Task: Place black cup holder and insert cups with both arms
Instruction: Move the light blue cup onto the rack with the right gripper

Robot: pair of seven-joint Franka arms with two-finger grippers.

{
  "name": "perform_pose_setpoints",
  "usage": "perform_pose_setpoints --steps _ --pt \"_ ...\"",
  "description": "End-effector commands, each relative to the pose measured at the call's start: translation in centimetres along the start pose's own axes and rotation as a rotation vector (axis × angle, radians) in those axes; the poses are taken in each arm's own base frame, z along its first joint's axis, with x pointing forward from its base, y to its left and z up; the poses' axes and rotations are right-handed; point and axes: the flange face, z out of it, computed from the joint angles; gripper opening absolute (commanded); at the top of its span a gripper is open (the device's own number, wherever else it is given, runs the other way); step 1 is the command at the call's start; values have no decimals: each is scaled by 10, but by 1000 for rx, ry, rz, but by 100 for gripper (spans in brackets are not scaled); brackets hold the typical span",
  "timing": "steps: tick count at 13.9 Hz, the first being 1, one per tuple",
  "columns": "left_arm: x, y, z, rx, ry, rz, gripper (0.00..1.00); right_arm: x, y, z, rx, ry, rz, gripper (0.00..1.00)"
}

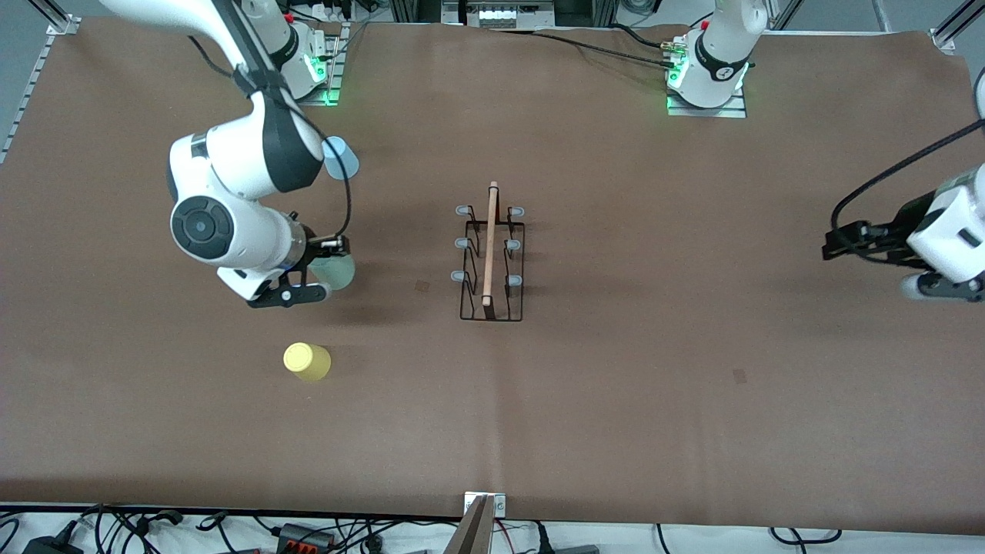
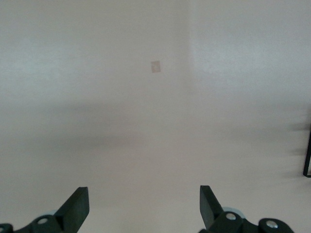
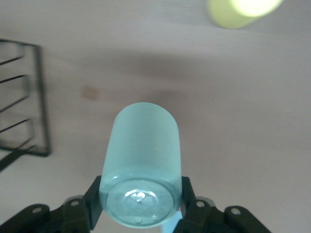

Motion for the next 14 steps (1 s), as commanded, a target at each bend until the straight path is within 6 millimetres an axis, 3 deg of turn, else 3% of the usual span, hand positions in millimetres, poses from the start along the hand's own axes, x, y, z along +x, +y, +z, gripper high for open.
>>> perform_pose_setpoints --steps 1,3,7,11,14 --pt "-30 7 3 -11 0 -30 100 -18 -73 11 -8 -18 -19 12" --pt "-38 26 8 -6 -4 -61 100 -30 -115 0 -10 14 40 12" --pt "-44 23 14 -5 -15 -82 100 -61 -190 4 16 26 118 11" --pt "-40 19 15 2 -11 -86 100 -62 -210 22 17 22 129 11" --pt "-37 14 17 4 -2 -96 100 -60 -213 40 0 1 125 11"
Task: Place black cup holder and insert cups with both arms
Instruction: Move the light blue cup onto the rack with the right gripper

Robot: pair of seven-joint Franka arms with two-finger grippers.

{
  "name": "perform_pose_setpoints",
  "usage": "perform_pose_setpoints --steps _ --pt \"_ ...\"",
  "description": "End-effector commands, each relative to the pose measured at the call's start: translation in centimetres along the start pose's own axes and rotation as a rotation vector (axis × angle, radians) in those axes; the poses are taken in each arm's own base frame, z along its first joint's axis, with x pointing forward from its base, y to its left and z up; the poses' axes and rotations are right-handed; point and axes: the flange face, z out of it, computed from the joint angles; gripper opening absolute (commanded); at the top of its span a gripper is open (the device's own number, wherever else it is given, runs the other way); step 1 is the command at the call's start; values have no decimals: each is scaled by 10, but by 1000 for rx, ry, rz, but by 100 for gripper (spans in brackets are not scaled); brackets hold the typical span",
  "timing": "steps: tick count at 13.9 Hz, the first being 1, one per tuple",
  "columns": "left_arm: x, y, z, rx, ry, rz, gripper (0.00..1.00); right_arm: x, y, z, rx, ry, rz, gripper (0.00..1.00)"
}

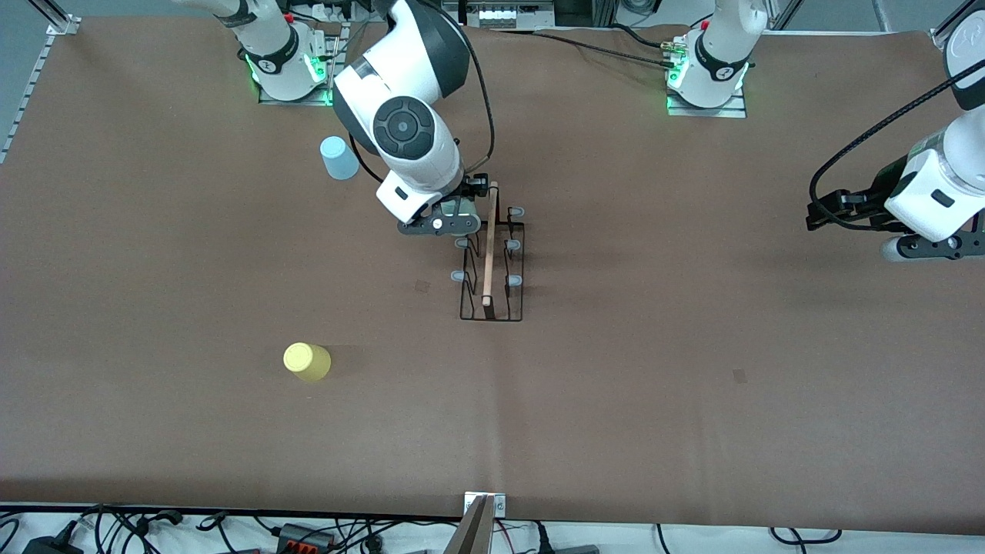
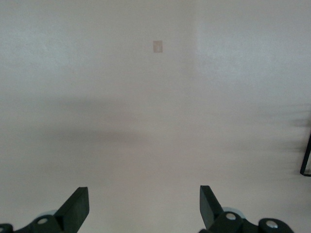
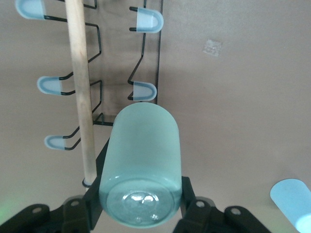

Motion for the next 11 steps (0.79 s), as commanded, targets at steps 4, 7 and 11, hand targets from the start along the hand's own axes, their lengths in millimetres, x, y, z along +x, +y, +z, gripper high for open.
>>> perform_pose_setpoints --steps 4,7,11 --pt "-3 -16 -1 -6 13 -32 100 -1 -21 33 -22 -37 -8 12" --pt "-4 -22 -1 -9 11 -41 100 -1 -24 45 -34 -48 -8 12" --pt "-4 -20 -2 -8 12 -40 100 8 -17 55 -52 -51 -4 18"
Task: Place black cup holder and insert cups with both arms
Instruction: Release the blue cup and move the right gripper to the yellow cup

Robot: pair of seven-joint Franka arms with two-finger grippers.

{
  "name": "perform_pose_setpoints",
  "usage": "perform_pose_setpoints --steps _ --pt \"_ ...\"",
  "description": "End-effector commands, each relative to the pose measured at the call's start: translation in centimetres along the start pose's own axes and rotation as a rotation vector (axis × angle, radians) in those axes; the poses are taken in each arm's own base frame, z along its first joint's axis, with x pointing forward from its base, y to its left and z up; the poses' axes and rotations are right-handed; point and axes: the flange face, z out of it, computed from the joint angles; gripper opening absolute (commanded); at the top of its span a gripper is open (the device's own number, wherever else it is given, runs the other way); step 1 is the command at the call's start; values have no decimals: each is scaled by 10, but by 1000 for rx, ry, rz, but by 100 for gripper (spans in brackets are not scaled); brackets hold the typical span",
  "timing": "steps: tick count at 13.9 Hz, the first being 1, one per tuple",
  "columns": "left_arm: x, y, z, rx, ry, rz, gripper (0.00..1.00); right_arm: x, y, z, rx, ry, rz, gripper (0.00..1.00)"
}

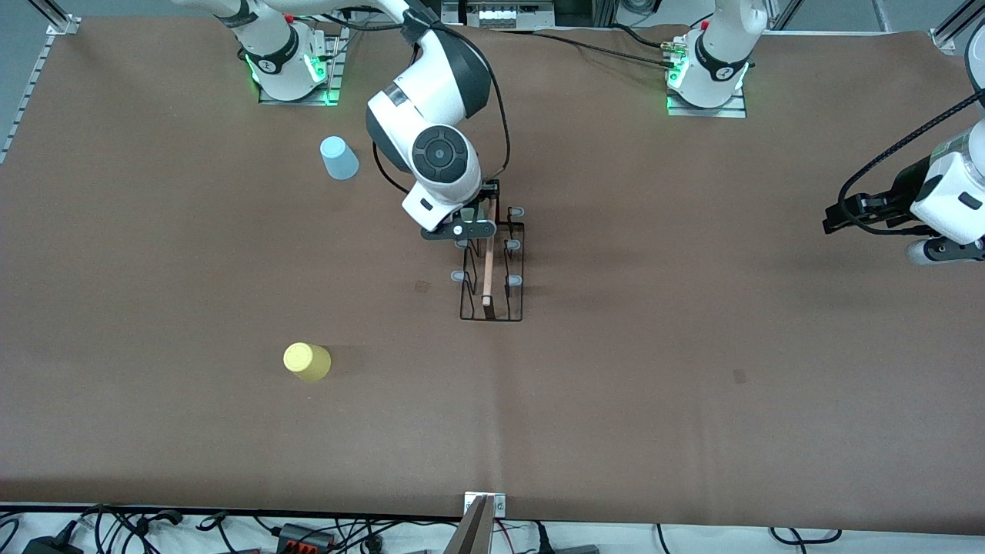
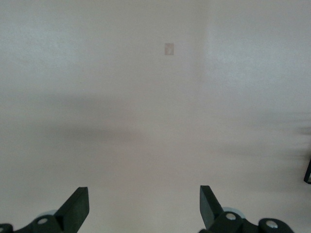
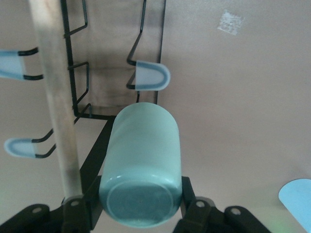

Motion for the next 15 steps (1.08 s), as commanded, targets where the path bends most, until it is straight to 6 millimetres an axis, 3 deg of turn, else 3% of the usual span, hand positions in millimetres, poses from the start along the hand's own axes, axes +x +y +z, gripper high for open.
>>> perform_pose_setpoints --steps 1,2,4,6,7,8,10,11,15 --pt "-6 2 -3 -4 12 -1 100 9 0 1 -2 5 19 60" --pt "-6 2 -3 -4 12 1 100 14 3 -4 20 14 55 100" --pt "-6 2 -6 -4 18 2 100 28 16 -36 71 51 159 100" --pt "-5 2 -6 -4 18 1 100 42 41 -91 124 92 207 100" --pt "-5 2 -6 -4 17 2 100 53 61 -103 121 99 238 100" --pt "-5 2 -6 -4 17 4 100 73 96 -112 120 111 293 100" --pt "-5 2 -7 -4 18 5 100 112 173 -118 93 148 388 100" --pt "-5 2 -7 -4 18 4 100 131 204 -108 64 156 410 100" --pt "-5 2 -7 -4 18 5 100 189 284 -81 -5 280 303 100"
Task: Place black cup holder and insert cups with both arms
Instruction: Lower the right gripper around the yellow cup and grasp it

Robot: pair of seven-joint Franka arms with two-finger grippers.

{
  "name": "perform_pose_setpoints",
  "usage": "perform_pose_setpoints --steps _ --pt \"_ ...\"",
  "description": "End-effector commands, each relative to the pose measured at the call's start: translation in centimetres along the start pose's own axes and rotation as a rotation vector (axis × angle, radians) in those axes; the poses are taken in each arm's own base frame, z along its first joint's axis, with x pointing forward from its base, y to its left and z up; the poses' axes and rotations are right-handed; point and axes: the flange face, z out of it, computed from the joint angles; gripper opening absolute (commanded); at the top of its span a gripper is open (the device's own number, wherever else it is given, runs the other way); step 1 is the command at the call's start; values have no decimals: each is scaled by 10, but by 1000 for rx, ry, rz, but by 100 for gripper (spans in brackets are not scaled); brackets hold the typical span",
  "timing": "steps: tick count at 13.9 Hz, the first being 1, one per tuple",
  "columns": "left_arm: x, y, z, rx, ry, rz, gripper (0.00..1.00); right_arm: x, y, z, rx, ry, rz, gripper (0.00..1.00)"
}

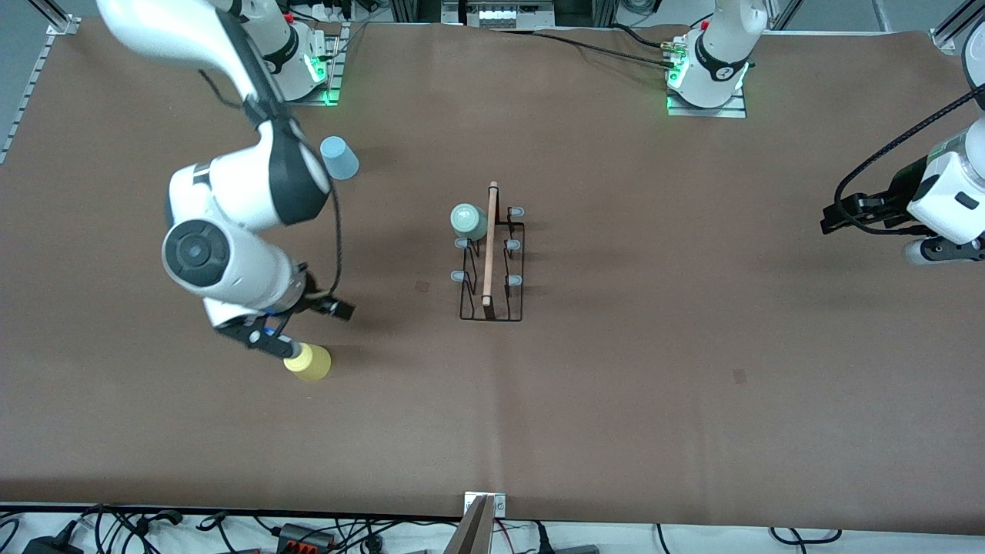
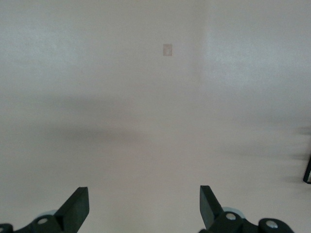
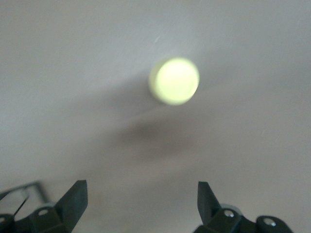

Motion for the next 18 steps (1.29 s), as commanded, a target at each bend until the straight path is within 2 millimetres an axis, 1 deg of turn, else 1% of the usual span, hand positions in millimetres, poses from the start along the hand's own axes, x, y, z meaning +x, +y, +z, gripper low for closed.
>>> perform_pose_setpoints --steps 1,2,4,6,8,10,12,17,18 --pt "-6 1 -7 -4 16 3 100 30 12 35 -2 45 -120 100" --pt "-5 1 -6 -4 15 3 100 42 21 48 8 60 -151 100" --pt "-6 1 -7 -4 15 3 100 51 22 66 16 88 -222 100" --pt "-5 1 -6 -4 13 3 100 62 30 80 26 105 -236 100" --pt "-6 1 -8 -4 16 3 100 61 29 87 27 101 -240 100" --pt "-6 1 -7 -4 13 3 100 61 29 102 18 83 -259 100" --pt "-6 1 -7 -4 13 3 100 63 26 112 16 77 -279 100" --pt "-5 1 -7 -4 15 3 100 69 25 124 18 90 -291 100" --pt "-5 1 -7 -5 14 3 100 70 25 128 20 95 -293 83"
